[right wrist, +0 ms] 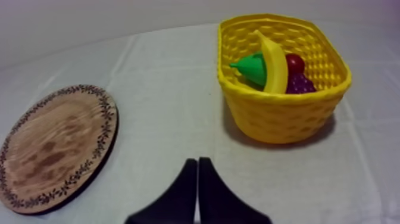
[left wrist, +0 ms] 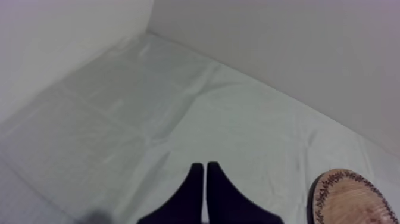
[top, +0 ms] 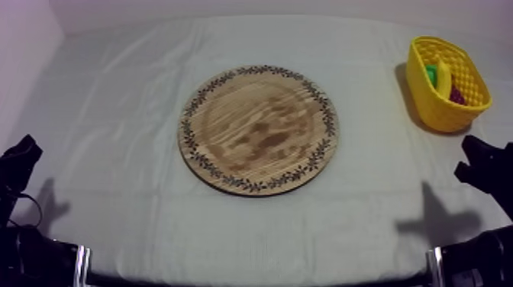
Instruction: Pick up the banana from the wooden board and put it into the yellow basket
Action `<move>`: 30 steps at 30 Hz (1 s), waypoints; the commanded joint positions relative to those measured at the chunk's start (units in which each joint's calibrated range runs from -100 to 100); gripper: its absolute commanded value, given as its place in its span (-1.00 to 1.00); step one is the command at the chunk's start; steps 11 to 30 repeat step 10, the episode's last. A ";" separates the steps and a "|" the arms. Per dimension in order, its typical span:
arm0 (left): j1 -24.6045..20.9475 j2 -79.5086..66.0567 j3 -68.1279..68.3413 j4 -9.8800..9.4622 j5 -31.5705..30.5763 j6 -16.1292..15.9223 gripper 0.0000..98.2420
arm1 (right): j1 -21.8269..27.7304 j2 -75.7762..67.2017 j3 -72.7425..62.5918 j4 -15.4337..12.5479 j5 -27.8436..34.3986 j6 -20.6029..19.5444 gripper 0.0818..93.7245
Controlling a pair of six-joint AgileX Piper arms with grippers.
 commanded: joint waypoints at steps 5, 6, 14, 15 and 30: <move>-0.02 0.04 0.00 0.03 0.00 0.01 -1.00 | -0.10 -0.02 0.20 0.13 0.02 10.82 -0.99; -0.02 0.04 0.00 0.03 0.00 0.02 -1.00 | -0.11 -0.02 0.21 0.14 0.02 11.10 -0.99; -0.02 0.04 0.00 0.03 0.00 0.02 -1.00 | -0.12 -0.02 0.22 0.14 0.01 11.47 -0.99; -0.02 0.04 0.00 0.03 0.00 0.02 -1.00 | -0.12 -0.02 0.22 0.14 0.01 11.47 -0.99; -0.02 0.04 0.00 0.03 0.00 0.02 -1.00 | -0.12 -0.02 0.22 0.14 0.01 11.47 -0.99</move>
